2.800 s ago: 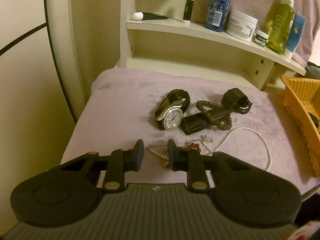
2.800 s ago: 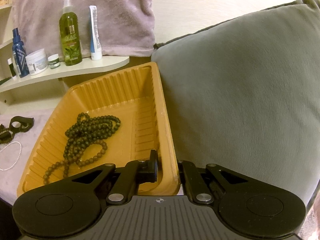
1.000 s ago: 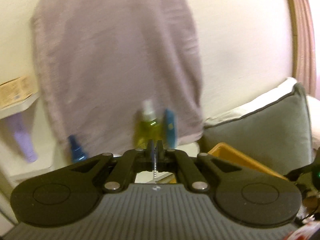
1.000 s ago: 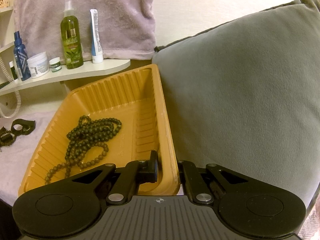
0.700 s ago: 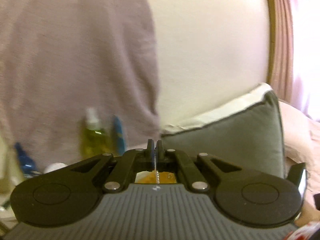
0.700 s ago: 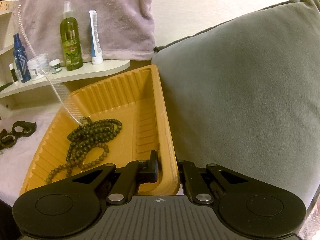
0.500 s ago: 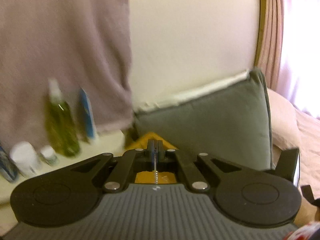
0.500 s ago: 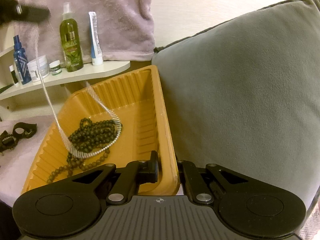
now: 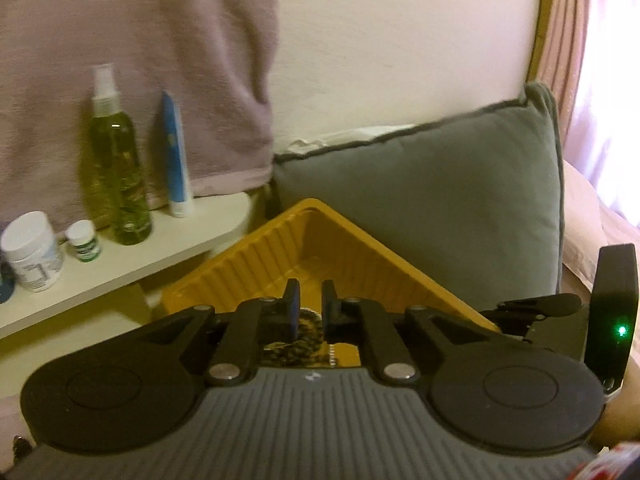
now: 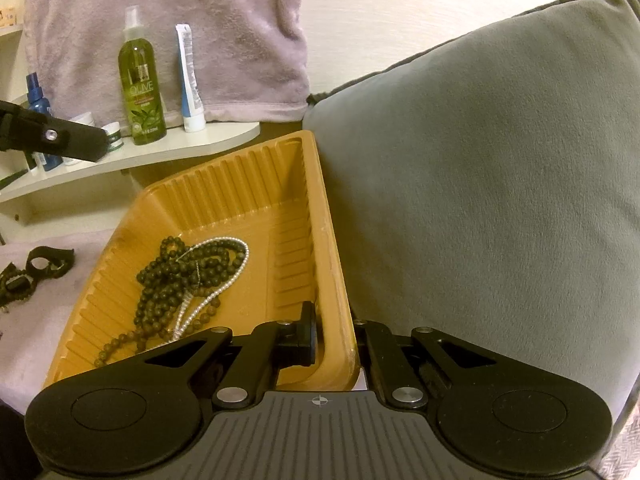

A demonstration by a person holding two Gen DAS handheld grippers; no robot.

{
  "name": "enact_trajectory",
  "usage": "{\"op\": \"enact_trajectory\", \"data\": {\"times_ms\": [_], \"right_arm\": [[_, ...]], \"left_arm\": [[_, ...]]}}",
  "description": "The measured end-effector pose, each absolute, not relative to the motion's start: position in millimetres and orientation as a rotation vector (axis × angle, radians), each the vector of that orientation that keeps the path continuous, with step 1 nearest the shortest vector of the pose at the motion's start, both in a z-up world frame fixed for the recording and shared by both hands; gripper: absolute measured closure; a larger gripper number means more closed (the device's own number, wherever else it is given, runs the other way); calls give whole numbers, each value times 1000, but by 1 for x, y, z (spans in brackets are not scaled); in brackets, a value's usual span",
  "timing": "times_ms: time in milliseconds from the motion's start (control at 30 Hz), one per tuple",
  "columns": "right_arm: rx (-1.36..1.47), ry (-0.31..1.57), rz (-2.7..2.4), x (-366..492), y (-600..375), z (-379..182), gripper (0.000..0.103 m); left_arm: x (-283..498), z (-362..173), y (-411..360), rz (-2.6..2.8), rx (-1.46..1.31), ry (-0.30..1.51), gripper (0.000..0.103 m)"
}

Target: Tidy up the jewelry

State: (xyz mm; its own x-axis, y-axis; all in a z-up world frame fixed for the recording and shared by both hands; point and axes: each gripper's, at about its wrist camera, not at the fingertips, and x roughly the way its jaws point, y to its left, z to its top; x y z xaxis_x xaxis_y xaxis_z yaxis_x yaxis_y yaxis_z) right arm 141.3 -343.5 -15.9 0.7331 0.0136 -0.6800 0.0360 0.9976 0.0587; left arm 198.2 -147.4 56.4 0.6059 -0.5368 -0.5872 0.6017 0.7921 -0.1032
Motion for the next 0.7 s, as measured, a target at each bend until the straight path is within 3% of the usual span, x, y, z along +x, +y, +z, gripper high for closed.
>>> {"op": "enact_trajectory", "data": {"times_ms": [433, 700], "right_arm": [[66, 747, -12, 141, -343, -16, 98], [60, 748, -7, 140, -342, -16, 98]], "left_arm": [[166, 51, -52, -374, 79, 586, 84], [142, 24, 0, -165, 23, 575, 66]]}}
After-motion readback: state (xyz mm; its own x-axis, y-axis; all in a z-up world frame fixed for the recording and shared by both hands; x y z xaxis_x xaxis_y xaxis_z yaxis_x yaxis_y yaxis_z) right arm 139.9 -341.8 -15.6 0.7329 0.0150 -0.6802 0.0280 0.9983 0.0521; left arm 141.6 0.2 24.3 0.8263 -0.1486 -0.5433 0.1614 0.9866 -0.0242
